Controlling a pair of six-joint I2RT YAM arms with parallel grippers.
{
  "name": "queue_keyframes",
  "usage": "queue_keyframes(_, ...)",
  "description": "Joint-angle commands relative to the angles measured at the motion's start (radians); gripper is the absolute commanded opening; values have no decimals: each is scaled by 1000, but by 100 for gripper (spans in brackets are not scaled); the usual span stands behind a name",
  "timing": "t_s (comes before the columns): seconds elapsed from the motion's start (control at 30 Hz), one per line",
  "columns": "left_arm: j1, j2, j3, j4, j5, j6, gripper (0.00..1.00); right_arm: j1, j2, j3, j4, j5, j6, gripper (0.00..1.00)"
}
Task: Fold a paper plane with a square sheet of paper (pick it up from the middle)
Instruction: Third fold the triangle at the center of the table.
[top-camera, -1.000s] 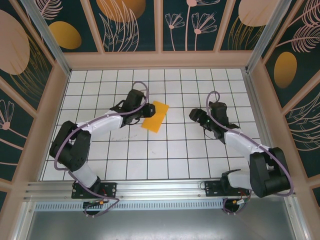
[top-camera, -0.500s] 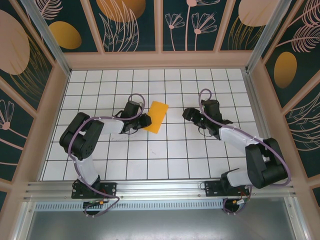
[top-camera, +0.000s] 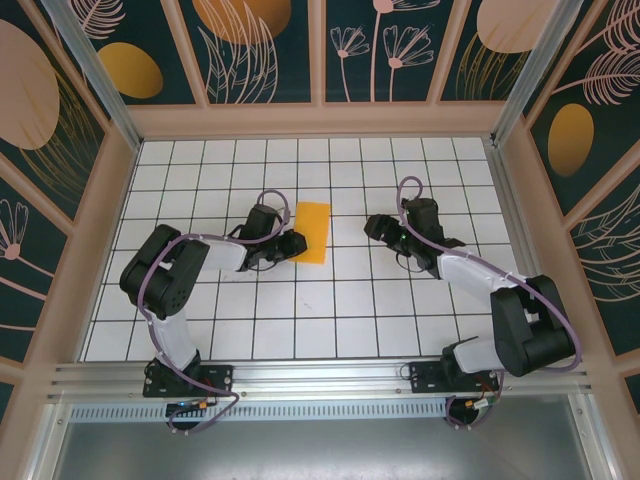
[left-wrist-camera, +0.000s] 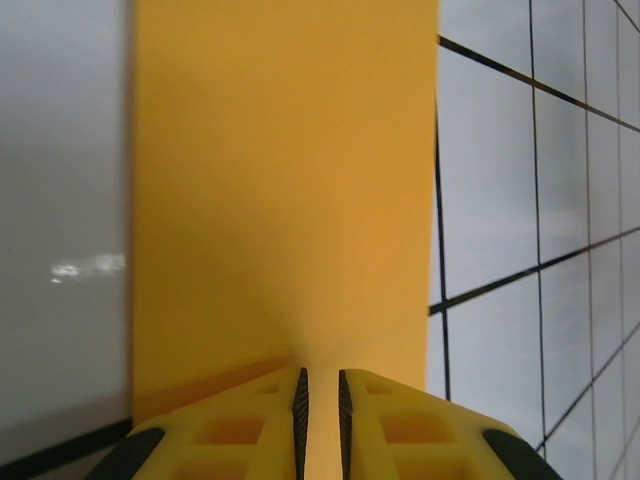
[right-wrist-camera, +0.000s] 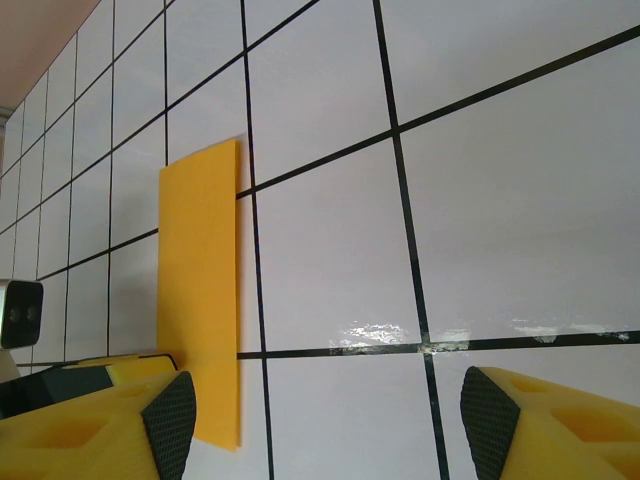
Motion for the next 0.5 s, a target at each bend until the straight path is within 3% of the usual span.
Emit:
queue_keyframes(0.0,-30,17,2,29,85,-36,20,5,4,26,-3,-5,-9,73)
queue_keyframes(0.27,-96,30,36,-61,56,9,19,7,-15,11,-23,-26,-8,73)
queue_keyframes(0.47,-97,-70,56,-88,-19,22,24,23,-6,17,-20,-35,-9,72)
